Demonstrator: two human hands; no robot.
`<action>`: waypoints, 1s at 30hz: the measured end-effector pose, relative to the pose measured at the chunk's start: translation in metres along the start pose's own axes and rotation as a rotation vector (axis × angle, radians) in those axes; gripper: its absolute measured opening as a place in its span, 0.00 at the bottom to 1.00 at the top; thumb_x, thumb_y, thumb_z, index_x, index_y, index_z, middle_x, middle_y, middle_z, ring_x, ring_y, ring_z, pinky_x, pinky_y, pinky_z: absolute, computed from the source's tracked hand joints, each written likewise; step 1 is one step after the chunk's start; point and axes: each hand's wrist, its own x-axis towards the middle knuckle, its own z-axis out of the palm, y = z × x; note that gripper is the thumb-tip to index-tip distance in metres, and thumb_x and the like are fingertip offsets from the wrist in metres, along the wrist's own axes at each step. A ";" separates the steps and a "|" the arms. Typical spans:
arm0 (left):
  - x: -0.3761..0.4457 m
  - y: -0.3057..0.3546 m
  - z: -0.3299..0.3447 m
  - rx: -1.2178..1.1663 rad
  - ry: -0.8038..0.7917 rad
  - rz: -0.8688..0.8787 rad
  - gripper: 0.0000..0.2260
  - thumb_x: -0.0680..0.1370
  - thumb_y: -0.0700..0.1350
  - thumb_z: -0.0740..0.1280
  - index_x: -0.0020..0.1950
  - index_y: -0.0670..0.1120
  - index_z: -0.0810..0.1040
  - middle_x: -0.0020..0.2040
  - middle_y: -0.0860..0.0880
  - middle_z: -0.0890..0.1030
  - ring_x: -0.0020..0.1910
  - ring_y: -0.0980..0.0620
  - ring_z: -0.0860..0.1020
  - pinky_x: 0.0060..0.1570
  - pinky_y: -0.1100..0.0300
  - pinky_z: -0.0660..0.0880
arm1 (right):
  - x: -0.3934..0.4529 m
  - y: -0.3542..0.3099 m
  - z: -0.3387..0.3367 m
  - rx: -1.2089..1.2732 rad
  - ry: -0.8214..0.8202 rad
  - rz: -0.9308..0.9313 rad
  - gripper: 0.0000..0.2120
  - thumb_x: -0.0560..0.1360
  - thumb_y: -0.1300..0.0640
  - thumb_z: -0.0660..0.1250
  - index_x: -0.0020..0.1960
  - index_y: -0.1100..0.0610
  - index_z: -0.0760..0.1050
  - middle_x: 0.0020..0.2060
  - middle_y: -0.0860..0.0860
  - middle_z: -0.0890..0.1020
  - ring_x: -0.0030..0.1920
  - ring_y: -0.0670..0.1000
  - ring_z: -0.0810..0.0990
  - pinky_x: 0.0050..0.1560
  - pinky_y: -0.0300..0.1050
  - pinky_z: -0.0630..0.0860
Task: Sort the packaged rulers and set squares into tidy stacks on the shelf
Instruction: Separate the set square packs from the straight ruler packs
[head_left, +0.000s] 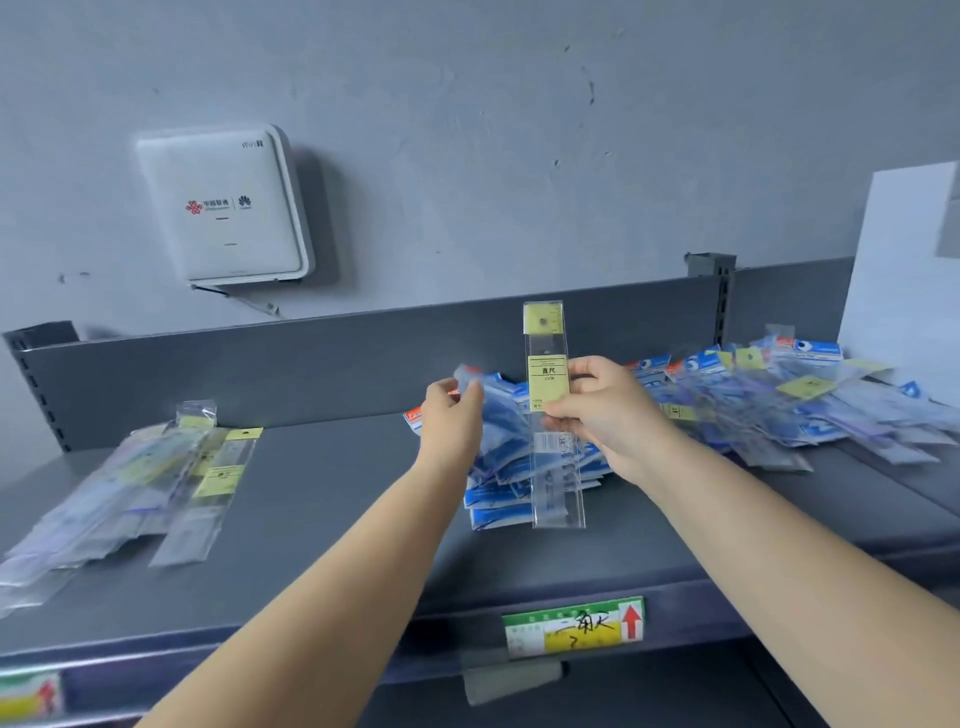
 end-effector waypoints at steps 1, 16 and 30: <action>0.000 0.000 -0.003 0.055 0.005 0.026 0.18 0.80 0.48 0.60 0.69 0.44 0.65 0.63 0.47 0.71 0.57 0.48 0.72 0.47 0.60 0.71 | 0.001 0.000 0.002 -0.010 -0.002 -0.004 0.19 0.72 0.75 0.64 0.60 0.62 0.69 0.45 0.55 0.80 0.43 0.51 0.81 0.44 0.43 0.80; -0.007 -0.011 -0.169 1.128 0.140 0.309 0.12 0.77 0.46 0.63 0.59 0.48 0.75 0.54 0.51 0.77 0.51 0.48 0.75 0.53 0.57 0.69 | 0.007 -0.001 0.118 -0.049 -0.287 0.017 0.18 0.72 0.73 0.65 0.61 0.64 0.70 0.47 0.57 0.80 0.35 0.50 0.78 0.42 0.44 0.78; 0.037 -0.034 -0.345 1.432 0.130 0.366 0.16 0.79 0.51 0.59 0.66 0.51 0.70 0.62 0.51 0.74 0.62 0.48 0.71 0.60 0.54 0.66 | 0.000 0.006 0.301 -0.157 -0.288 0.060 0.13 0.70 0.75 0.62 0.44 0.58 0.73 0.45 0.56 0.81 0.41 0.52 0.80 0.47 0.48 0.79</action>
